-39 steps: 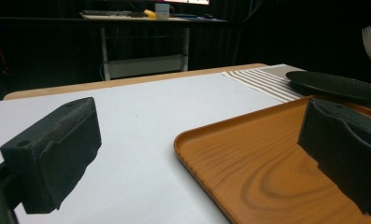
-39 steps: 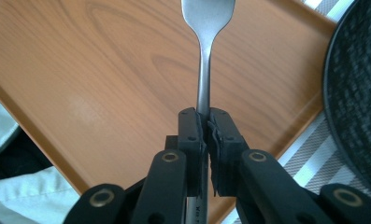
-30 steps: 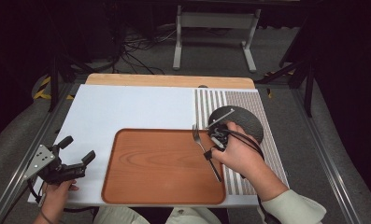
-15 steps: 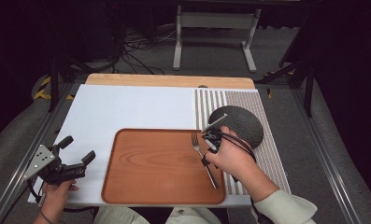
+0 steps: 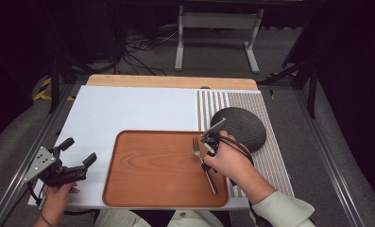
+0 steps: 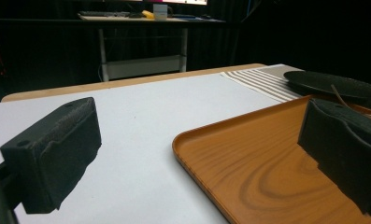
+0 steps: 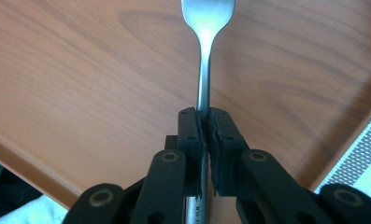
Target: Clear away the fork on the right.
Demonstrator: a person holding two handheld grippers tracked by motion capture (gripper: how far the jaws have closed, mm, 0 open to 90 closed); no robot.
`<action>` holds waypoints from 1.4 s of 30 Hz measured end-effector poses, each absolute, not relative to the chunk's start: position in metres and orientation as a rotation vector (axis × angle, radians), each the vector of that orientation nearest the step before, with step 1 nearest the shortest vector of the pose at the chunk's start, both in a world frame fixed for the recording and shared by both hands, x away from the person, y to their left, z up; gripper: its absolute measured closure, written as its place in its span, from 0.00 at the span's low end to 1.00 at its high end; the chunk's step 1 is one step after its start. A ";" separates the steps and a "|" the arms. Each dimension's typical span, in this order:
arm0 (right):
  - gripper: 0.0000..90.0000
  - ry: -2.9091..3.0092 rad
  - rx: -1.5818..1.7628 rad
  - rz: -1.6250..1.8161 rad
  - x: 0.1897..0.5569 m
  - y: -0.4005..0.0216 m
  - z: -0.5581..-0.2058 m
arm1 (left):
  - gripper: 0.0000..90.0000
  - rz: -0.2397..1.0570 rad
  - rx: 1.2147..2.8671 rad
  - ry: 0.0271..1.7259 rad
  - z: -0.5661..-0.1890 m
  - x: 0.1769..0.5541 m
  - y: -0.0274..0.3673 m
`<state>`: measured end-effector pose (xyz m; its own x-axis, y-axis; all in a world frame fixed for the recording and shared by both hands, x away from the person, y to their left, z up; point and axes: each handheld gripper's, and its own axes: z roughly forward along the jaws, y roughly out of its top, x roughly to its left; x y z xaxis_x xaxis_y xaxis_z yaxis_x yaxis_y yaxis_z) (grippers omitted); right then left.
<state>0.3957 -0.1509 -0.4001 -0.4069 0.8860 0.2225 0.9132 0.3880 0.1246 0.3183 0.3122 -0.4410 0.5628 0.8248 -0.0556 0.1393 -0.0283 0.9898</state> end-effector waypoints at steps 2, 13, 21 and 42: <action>0.93 -2.498 -1.652 -0.338 0.397 -0.149 -0.403 | 0.00 0.673 1.526 0.854 -0.441 0.318 0.312; 0.93 -2.440 -1.696 -0.329 0.400 -0.149 -0.408 | 0.00 0.671 1.526 0.852 -0.441 0.318 0.312; 0.93 -2.422 -1.706 -0.325 0.401 -0.150 -0.411 | 0.00 0.671 1.526 0.851 -0.441 0.318 0.312; 0.63 -2.446 -1.694 -0.494 0.400 -0.153 -0.404 | 0.00 0.671 1.526 0.851 -0.441 0.318 0.312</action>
<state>0.3995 -0.1526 -0.4039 -0.3638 0.8868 0.2850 0.9279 0.3184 0.1939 0.3182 0.3116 -0.4409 0.5653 0.8230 -0.0556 0.1382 -0.0280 0.9900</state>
